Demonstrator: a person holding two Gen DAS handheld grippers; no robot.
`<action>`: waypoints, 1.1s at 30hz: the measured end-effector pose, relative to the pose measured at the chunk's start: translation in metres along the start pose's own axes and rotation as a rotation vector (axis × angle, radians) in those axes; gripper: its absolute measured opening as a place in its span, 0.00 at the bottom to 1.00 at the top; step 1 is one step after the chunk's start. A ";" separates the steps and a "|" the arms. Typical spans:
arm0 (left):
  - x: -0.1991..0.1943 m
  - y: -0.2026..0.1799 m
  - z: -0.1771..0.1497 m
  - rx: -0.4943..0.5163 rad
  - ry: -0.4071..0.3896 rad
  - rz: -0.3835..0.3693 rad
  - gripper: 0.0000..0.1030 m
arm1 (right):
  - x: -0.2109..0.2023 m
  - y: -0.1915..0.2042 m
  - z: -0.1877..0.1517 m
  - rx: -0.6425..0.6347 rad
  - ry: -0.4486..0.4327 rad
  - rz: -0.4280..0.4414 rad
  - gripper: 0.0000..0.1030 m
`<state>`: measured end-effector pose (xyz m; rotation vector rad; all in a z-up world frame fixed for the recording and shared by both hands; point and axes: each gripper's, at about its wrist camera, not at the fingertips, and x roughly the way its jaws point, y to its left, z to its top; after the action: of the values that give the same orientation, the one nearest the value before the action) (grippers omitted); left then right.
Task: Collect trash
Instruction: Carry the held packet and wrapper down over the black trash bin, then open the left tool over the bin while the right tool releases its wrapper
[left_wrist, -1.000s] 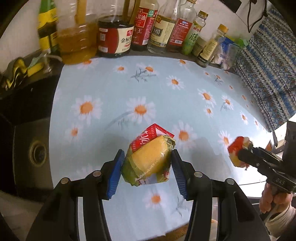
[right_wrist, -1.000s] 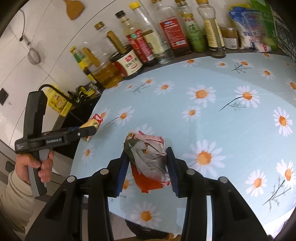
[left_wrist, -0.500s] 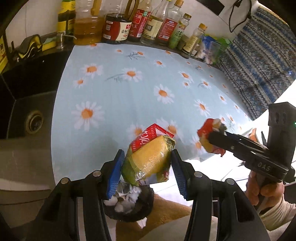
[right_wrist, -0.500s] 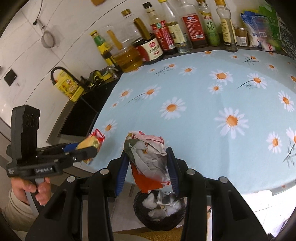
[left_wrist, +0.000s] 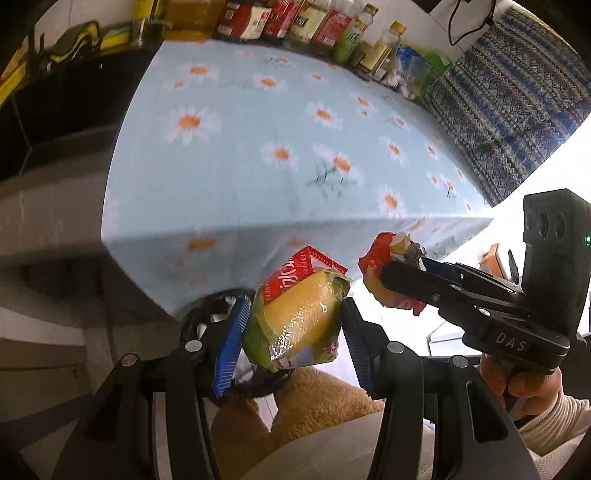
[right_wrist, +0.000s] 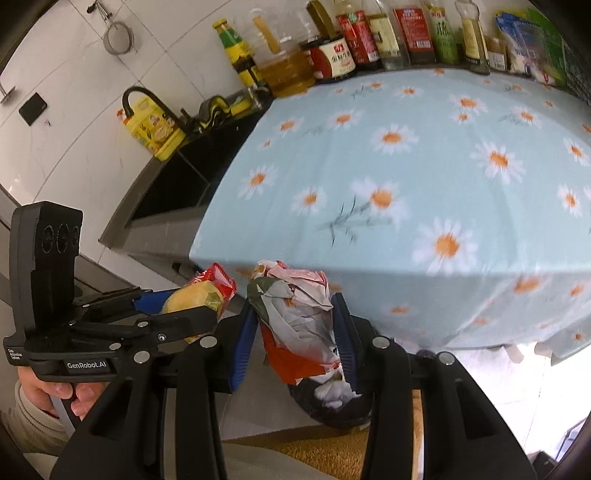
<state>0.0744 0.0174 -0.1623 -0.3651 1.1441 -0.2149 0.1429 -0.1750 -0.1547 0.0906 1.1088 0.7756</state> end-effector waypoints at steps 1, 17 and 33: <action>0.002 0.003 -0.005 -0.006 0.011 -0.002 0.48 | 0.003 0.001 -0.006 0.009 0.010 -0.003 0.40; 0.081 0.060 -0.063 -0.121 0.211 0.017 0.48 | 0.082 -0.022 -0.070 0.123 0.191 -0.084 0.40; 0.172 0.098 -0.084 -0.209 0.370 0.052 0.49 | 0.168 -0.085 -0.118 0.323 0.291 -0.110 0.42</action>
<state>0.0647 0.0332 -0.3769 -0.4926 1.5454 -0.1196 0.1257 -0.1721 -0.3764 0.1913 1.4982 0.5158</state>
